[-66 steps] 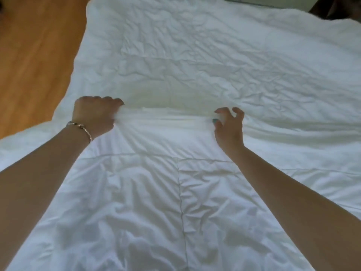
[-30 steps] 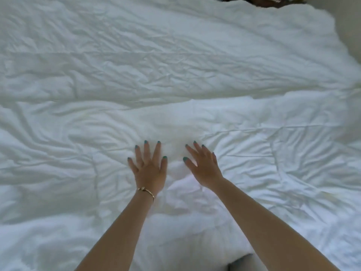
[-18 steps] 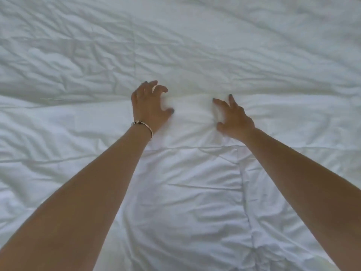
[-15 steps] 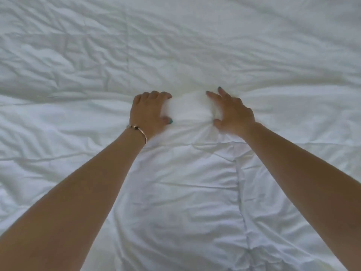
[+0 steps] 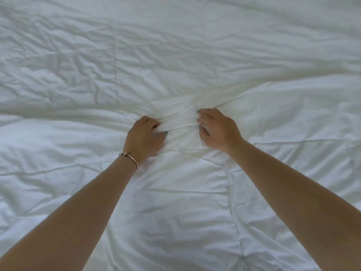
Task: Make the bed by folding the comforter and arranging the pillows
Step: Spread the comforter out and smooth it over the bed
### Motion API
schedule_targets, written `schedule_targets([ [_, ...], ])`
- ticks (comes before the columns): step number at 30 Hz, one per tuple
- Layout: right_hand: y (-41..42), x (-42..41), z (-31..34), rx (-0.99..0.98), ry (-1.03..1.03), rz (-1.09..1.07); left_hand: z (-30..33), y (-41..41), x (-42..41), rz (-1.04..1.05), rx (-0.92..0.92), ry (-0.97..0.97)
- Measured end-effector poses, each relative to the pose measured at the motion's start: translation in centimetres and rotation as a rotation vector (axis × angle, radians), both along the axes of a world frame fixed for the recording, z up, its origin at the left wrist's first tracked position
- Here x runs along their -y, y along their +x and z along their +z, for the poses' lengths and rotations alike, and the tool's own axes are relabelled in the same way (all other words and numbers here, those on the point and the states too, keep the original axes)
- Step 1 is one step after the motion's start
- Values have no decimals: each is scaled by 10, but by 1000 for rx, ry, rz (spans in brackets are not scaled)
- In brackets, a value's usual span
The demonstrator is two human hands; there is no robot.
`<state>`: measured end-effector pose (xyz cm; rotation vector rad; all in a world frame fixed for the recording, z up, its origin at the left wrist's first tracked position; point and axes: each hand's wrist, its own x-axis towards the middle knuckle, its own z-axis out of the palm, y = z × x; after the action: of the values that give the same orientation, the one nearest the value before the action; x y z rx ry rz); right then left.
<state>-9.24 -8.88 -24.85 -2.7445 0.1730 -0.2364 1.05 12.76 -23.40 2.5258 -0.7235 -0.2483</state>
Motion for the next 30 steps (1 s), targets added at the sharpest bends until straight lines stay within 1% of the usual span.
schedule_targets([
  [2,5,6,13,-4,168,-123,10,12,0,76,-157,-91],
  [3,12,10,19,1,201,-187,15,17,0,107,-202,-142],
  [4,20,15,25,-10,156,-234,19,23,0,108,-209,-145],
  [5,29,20,30,-40,44,-256,22,29,2,86,-175,-85],
  [7,42,27,38,-136,-206,-245,23,36,5,-6,-43,172],
  [8,46,30,40,-189,-263,-245,23,38,8,-32,30,279],
  [9,50,34,40,-236,-271,-269,24,40,10,-46,87,338],
  [10,54,40,40,-285,-232,-310,24,42,12,-59,132,363],
  [12,61,51,40,-370,-73,-368,28,48,13,-59,192,373],
  [14,64,60,44,-454,21,-308,31,55,15,-68,235,403],
  [17,64,66,50,-548,-35,-194,37,63,22,-112,312,445],
  [19,68,71,51,-522,-87,-217,42,69,27,-124,346,441],
  [20,72,73,53,-473,-103,-261,45,75,31,-106,338,423],
  [22,83,76,53,-265,-61,-395,51,90,44,11,313,379],
  [24,92,69,53,-57,72,-467,51,97,63,104,244,428],
  [25,94,62,50,-17,133,-438,47,95,70,105,200,486],
  [26,92,55,44,-19,171,-383,42,87,76,109,121,484],
  [27,87,48,37,-20,171,-323,36,76,79,125,52,433],
  [28,78,43,28,-8,122,-282,28,61,80,120,56,375],
  [30,56,38,8,-11,-64,-210,8,27,74,59,190,346],
])
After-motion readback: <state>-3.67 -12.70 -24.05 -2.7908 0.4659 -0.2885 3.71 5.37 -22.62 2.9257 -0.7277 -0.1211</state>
